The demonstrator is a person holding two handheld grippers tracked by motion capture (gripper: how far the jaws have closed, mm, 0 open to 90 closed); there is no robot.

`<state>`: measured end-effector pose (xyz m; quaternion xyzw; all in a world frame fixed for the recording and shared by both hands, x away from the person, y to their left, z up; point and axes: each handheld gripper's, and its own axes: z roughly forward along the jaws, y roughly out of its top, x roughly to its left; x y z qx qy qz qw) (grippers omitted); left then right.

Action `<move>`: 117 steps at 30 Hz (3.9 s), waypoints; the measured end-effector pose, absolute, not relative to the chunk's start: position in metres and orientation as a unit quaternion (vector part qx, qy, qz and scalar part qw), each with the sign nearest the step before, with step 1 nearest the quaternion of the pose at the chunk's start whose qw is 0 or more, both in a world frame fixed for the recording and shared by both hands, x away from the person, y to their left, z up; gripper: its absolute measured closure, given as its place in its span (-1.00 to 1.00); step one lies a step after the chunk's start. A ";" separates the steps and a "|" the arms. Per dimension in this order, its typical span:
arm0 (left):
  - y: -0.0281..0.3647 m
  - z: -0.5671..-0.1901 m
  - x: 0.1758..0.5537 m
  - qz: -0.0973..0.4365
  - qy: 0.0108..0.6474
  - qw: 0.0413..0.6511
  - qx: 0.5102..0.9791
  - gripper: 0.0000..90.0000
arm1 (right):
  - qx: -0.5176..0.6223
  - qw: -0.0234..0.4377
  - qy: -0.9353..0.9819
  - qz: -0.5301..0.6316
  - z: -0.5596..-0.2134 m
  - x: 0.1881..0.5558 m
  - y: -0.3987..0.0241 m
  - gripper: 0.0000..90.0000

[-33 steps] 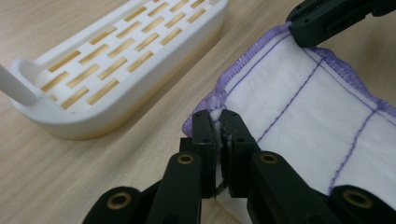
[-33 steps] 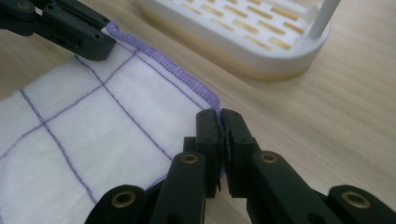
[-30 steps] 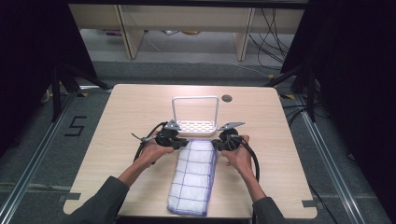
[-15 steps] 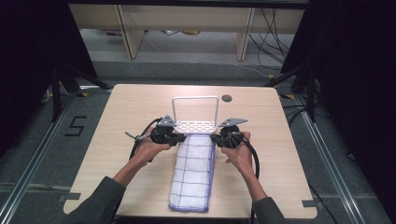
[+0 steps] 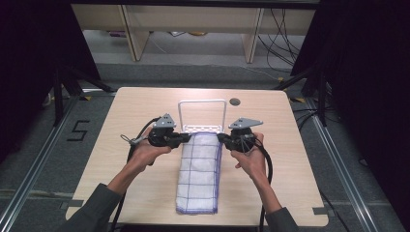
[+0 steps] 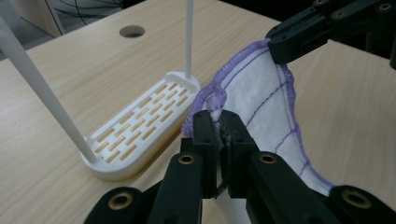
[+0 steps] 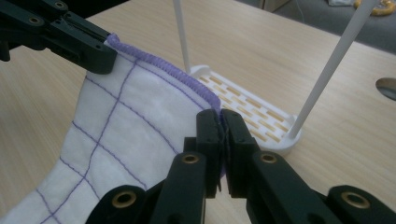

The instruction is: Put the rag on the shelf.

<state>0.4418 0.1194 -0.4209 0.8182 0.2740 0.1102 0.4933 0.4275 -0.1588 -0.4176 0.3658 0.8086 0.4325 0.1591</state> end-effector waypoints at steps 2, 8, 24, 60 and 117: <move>0.122 -0.415 0.438 0.113 0.268 0.498 0.817 0.90 | 0.361 0.165 0.806 0.439 -0.412 0.424 -0.159 0.94; 0.126 -0.393 0.426 0.124 0.259 0.497 0.819 0.90 | 0.346 0.178 0.801 0.455 -0.392 0.411 -0.159 0.94; 0.132 -0.329 0.418 0.150 0.243 0.514 0.809 0.90 | 0.313 0.225 0.779 0.494 -0.328 0.403 -0.155 0.94; 0.124 -0.263 0.481 0.196 0.289 0.535 0.769 0.90 | 0.325 0.264 0.752 0.509 -0.254 0.463 -0.153 0.94; 0.120 -0.289 0.588 0.176 0.413 0.537 0.714 0.87 | 0.401 0.270 0.731 0.481 -0.274 0.581 -0.131 0.93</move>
